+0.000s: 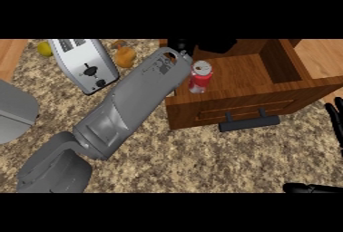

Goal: Pick up the can, place it into the drawer and close the drawer

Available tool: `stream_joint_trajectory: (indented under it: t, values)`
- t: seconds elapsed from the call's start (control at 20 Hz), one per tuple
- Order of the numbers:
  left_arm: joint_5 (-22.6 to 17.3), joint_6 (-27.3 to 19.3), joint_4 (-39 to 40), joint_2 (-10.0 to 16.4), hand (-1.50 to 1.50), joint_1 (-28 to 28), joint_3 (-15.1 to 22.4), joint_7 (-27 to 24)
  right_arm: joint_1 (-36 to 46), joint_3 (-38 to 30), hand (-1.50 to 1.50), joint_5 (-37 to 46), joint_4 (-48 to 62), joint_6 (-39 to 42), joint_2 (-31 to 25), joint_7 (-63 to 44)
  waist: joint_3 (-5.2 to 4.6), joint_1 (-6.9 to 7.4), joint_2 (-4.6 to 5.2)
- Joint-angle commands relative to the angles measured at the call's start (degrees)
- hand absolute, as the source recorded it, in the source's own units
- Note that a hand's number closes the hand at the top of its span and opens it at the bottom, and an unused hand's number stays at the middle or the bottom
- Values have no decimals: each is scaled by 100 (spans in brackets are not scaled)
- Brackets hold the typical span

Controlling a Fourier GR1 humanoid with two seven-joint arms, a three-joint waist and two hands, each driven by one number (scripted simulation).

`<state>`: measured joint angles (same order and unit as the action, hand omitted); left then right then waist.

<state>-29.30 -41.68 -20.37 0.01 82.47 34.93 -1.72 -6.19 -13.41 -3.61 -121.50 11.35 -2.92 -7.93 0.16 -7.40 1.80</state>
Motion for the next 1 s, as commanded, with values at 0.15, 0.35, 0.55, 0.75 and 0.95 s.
stream_joint_trajectory:
  t: [0.15, 0.35, 0.55, 0.75, 0.95]
  values:
    - [-241, -344, 7, -1, -150, 78, 67, -17, -74, 123, -150, 50, -384, -11, 7, -188, -3, -81, -2]
    - [-479, -367, -119, -1, -150, -154, -13, -214, 129, -23, -150, 514, -545, -79, -293, -18, -7, -19, -5]
    - [-652, -256, -141, -1, -150, -170, -127, -423, 13, 69, -150, 1077, -658, 45, -512, 391, -8, 63, -10]
    - [-867, -393, -344, -1, -150, -46, -45, -288, 348, 433, -150, 1741, -547, 42, -689, 495, -8, 118, 4]
    - [-1053, -366, -286, -1, -150, -71, -249, -563, 79, 746, -150, 2380, -852, 48, -766, 591, -13, 203, -43]
